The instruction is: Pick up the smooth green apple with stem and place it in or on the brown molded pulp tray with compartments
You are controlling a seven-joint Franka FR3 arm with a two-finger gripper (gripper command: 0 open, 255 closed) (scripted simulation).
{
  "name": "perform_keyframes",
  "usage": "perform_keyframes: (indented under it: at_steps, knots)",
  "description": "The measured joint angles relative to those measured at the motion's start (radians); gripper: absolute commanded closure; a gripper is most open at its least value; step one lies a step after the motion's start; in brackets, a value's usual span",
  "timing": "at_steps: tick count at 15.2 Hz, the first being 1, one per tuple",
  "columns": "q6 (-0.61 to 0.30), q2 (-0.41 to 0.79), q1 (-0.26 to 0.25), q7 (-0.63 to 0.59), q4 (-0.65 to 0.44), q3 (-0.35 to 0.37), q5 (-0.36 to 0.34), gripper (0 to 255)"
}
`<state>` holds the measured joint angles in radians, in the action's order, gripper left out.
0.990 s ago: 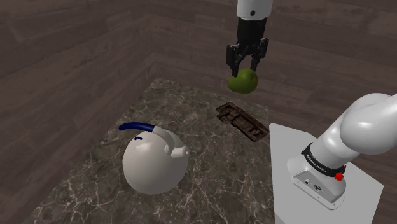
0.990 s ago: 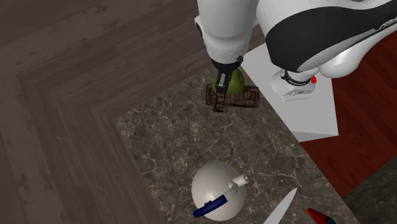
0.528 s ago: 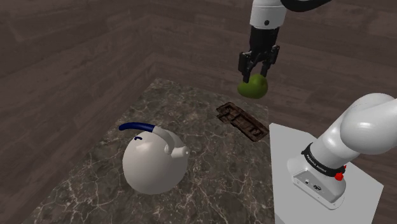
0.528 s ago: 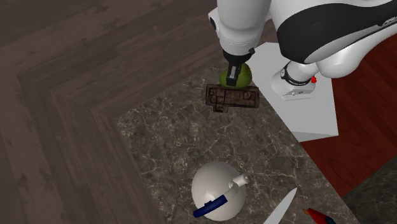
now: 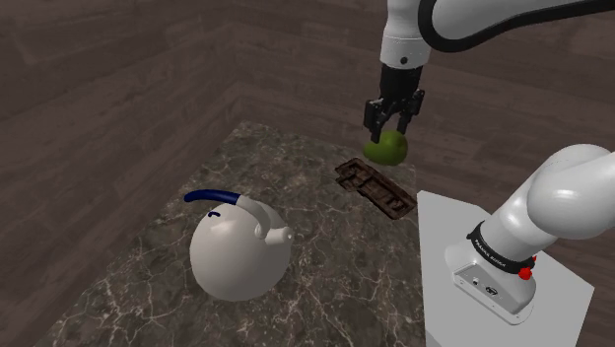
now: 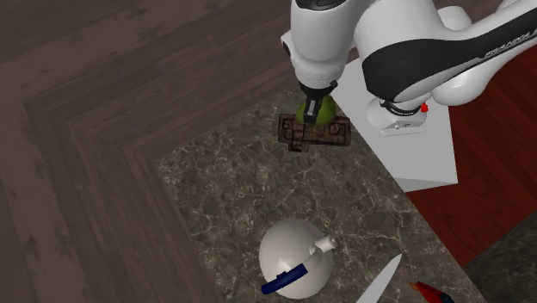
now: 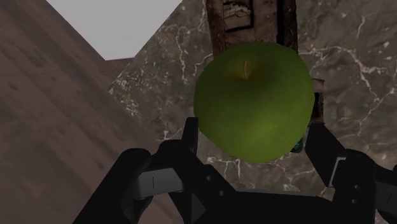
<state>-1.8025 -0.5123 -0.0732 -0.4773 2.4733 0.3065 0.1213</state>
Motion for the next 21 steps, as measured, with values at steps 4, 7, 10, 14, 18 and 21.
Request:
perform_keyframes:
  at_steps: [4,7,10,14,18,21]
  knots:
    - [-0.062,0.02,0.001,-0.001,0.042,0.007,0.001,255]
    - [-0.104,0.034,0.0,-0.003,0.071,0.013,0.003,255]
    - [-0.116,0.036,0.0,-0.004,0.08,0.015,0.004,255]
    - [-0.117,0.037,0.0,-0.004,0.08,0.015,0.004,0]
    - [-0.118,0.037,0.0,-0.004,0.08,0.015,0.004,0]
    - [-0.1,0.032,-0.001,-0.004,0.068,0.013,0.004,0]
